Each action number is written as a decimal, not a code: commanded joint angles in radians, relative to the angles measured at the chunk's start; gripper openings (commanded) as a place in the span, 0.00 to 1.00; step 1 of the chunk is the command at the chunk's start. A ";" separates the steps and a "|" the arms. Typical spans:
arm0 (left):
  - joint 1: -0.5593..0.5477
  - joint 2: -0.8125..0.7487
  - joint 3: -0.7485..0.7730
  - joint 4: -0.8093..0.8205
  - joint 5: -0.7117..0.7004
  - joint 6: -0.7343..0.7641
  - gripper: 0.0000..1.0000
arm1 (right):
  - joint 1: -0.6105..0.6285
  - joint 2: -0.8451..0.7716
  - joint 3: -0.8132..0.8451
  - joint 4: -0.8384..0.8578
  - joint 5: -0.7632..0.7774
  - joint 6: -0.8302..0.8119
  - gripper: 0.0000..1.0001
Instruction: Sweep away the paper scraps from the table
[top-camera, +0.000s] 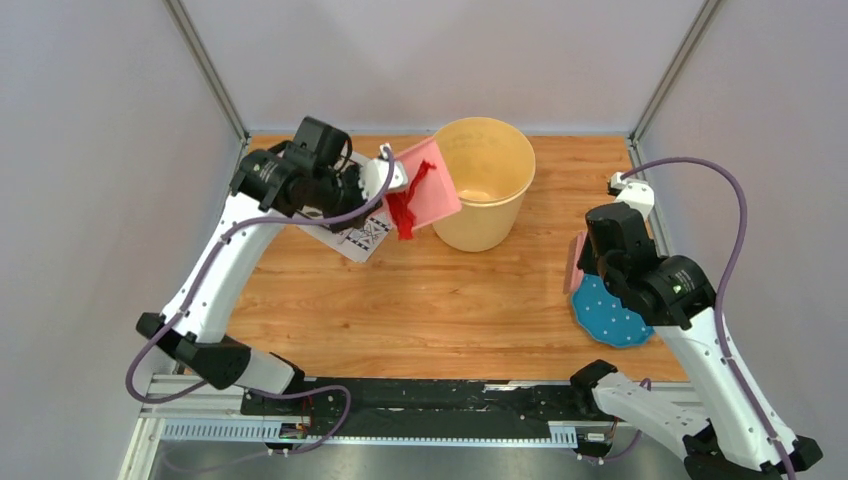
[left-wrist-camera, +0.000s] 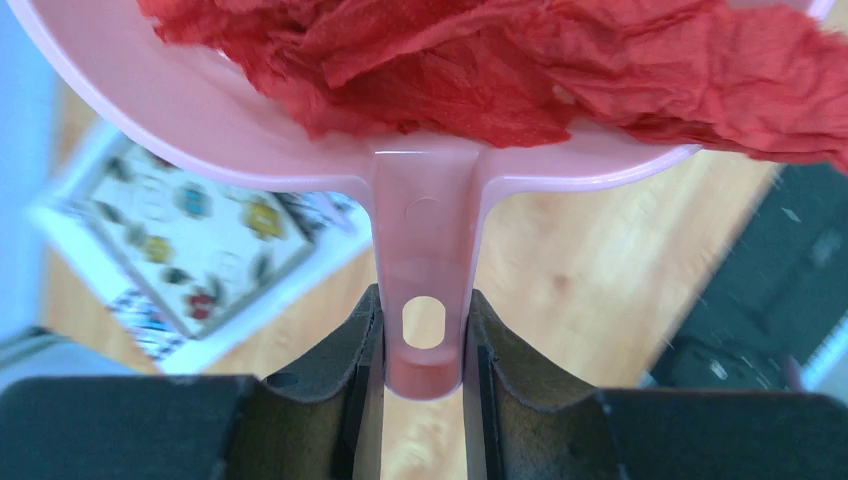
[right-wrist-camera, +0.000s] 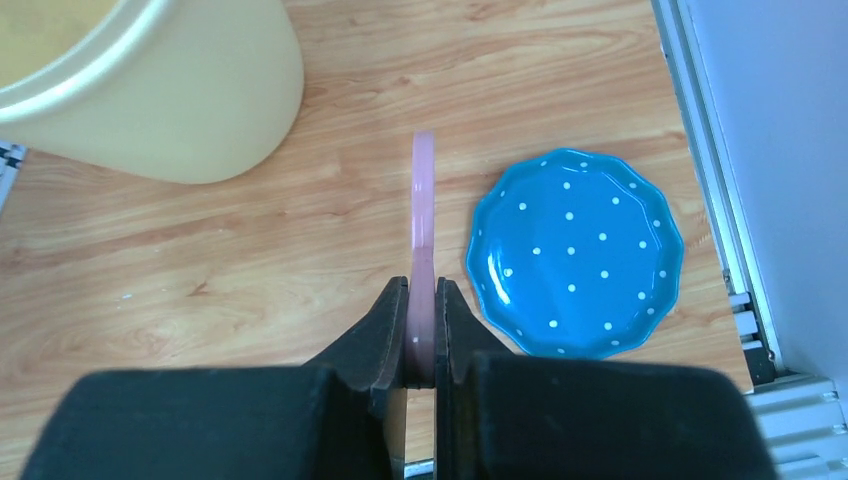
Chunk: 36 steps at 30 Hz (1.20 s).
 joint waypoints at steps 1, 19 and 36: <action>0.002 0.163 0.296 -0.059 -0.135 -0.060 0.00 | -0.097 -0.004 -0.050 0.098 -0.151 -0.085 0.00; -0.279 0.351 0.117 1.090 -1.124 0.560 0.00 | -0.136 -0.056 -0.090 0.101 -0.202 -0.105 0.00; -0.328 0.271 -0.382 2.265 -1.088 1.468 0.00 | -0.138 -0.057 -0.073 0.109 -0.231 -0.111 0.00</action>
